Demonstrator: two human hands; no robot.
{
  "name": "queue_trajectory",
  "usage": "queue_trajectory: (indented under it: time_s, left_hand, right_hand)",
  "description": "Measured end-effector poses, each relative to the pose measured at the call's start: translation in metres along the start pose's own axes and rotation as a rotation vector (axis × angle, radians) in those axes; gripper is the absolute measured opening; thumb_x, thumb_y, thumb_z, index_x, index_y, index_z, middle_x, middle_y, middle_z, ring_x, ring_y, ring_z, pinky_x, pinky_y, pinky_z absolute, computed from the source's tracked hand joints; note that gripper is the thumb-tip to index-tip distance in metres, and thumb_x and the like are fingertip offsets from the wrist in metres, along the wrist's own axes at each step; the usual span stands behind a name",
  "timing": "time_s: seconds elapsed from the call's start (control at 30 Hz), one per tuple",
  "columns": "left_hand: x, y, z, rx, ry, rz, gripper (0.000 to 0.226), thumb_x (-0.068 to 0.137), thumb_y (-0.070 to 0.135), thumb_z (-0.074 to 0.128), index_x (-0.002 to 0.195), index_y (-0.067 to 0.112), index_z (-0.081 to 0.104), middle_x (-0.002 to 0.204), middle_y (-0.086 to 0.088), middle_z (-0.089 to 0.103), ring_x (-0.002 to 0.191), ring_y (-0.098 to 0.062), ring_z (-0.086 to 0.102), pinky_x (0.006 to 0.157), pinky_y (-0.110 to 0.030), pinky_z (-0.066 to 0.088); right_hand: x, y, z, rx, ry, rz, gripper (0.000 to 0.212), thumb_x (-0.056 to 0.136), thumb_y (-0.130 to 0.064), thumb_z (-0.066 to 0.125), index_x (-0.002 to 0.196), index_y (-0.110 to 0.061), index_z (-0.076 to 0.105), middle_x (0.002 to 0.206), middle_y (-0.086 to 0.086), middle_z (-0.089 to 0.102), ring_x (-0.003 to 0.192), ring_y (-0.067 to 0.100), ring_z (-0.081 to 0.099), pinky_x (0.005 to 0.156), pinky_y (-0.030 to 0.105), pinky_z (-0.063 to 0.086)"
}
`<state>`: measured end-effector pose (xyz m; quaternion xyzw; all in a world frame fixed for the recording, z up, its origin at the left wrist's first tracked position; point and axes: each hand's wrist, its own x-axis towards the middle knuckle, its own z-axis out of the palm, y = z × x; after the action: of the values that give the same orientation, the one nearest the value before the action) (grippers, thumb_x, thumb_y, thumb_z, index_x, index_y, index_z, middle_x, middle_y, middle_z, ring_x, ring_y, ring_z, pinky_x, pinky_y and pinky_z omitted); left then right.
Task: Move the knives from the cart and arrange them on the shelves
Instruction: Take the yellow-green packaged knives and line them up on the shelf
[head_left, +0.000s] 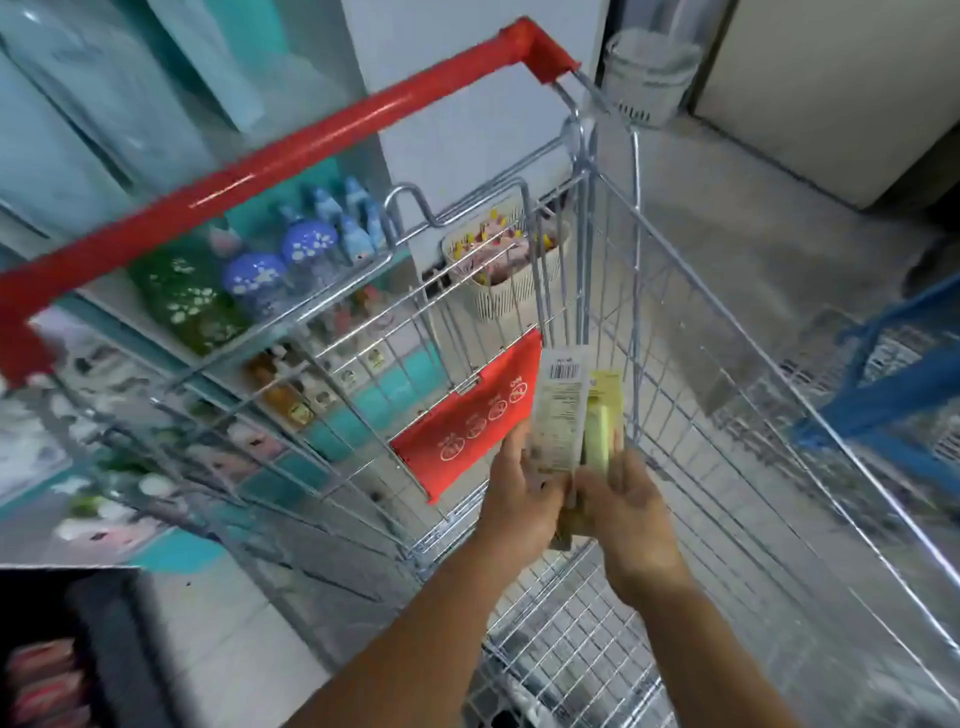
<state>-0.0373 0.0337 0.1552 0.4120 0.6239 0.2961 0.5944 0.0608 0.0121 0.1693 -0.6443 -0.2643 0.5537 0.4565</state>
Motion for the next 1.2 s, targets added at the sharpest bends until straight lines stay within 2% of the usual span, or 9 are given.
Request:
queue_trajectory:
  time_s: [0.17,0.23,0.33,0.43,0.6,0.73,0.9,1.1,1.2]
  left_hand:
    - [-0.046,0.042,-0.037,-0.153,0.054,0.155,0.063,0.093,0.006,0.056,0.144,0.032,0.029,0.135,0.010,0.049,0.117,-0.007,0.056,0.083,-0.015,0.053]
    - [-0.066,0.059,-0.060,-0.222,0.081,0.204,0.066,0.094,0.007,0.055,0.145,0.035,0.025,0.135,0.013,0.045,0.119,-0.007,0.054,0.088,-0.019,0.051]
    - [-0.101,0.081,-0.107,-0.232,0.195,0.310,0.065,0.090,0.018,0.060,0.141,0.041,0.027,0.138,0.009,0.048,0.117,-0.008,0.056,0.097,-0.032,0.049]
    - [-0.142,0.100,-0.166,-0.168,0.360,0.415,0.070,0.077,0.037,0.054,0.142,0.036,0.030,0.137,0.002,0.051,0.121,-0.012,0.054,0.105,-0.034,0.043]
    - [-0.223,0.119,-0.276,-0.193,0.577,0.586,0.023,0.091,0.034,0.052,0.095,0.055,0.059,0.094,0.025,0.067,0.092,0.004,0.064,0.084,-0.021,0.051]
    - [-0.281,0.117,-0.353,-0.105,0.724,0.618,0.035,0.088,0.047,0.039,0.107,0.028,0.061,0.098,0.001,0.067,0.094,-0.014,0.064,0.086,-0.038,0.052]
    - [-0.350,0.109,-0.432,-0.230,0.850,0.530,0.045,0.074,0.064,0.041,0.098,0.035,0.066,0.103,0.000,0.068,0.098,-0.016,0.065,0.091,-0.046,0.052]
    - [-0.413,0.085,-0.512,-0.388,1.121,0.491,0.036,0.087,0.045,0.045,0.097,0.021,0.069,0.099,-0.004,0.073,0.096,-0.023,0.068,0.092,-0.047,0.052]
    - [-0.447,0.070,-0.543,-0.433,1.265,0.496,0.030,0.100,0.030,0.045,0.093,0.011,0.067,0.090,-0.005,0.073,0.080,-0.020,0.068,0.074,-0.032,0.057]
  right_hand:
    - [-0.041,-0.045,0.028,0.007,-0.124,-0.146,0.007,0.094,-0.006,0.050,0.092,0.001,0.054,0.073,0.014,0.058,0.058,0.025,0.052,0.045,0.030,0.041]
    - [-0.062,-0.064,0.049,0.078,-0.203,-0.163,0.009,0.095,-0.005,0.048,0.100,0.001,0.054,0.081,0.014,0.066,0.064,0.024,0.063,0.048,0.023,0.048]
    - [-0.101,-0.090,0.093,0.197,-0.380,-0.196,0.023,0.097,-0.006,0.046,0.119,-0.002,0.053,0.105,0.021,0.069,0.094,0.037,0.068,0.071,0.038,0.060]
    - [-0.141,-0.108,0.145,0.188,-0.531,-0.292,0.028,0.095,-0.006,0.049,0.122,-0.011,0.055,0.107,0.018,0.070,0.090,0.030,0.070,0.067,0.033,0.058]
    - [-0.215,-0.122,0.246,0.094,-0.711,-0.460,0.031,0.081,-0.020,0.059,0.112,-0.021,0.063,0.106,0.006,0.072,0.092,0.021,0.069,0.076,0.036,0.056]
    - [-0.276,-0.124,0.322,0.070,-0.834,-0.526,0.029,0.077,-0.021,0.059,0.105,-0.025,0.065,0.100,0.005,0.072,0.089,0.019,0.067,0.078,0.038,0.055]
    - [-0.347,-0.123,0.399,-0.013,-1.028,-0.643,0.032,0.083,-0.006,0.062,0.102,-0.031,0.065,0.091,0.006,0.071,0.079,0.017,0.067,0.066,0.035,0.056]
    - [-0.412,-0.117,0.481,-0.137,-1.145,-0.759,0.047,0.080,-0.004,0.064,0.113,-0.038,0.057,0.097,-0.011,0.068,0.088,0.006,0.066,0.075,0.027,0.054]
    - [-0.440,-0.111,0.523,-0.113,-1.238,-0.737,0.047,0.080,-0.004,0.065,0.119,-0.030,0.058,0.098,-0.009,0.069,0.085,0.007,0.067,0.068,0.024,0.053]
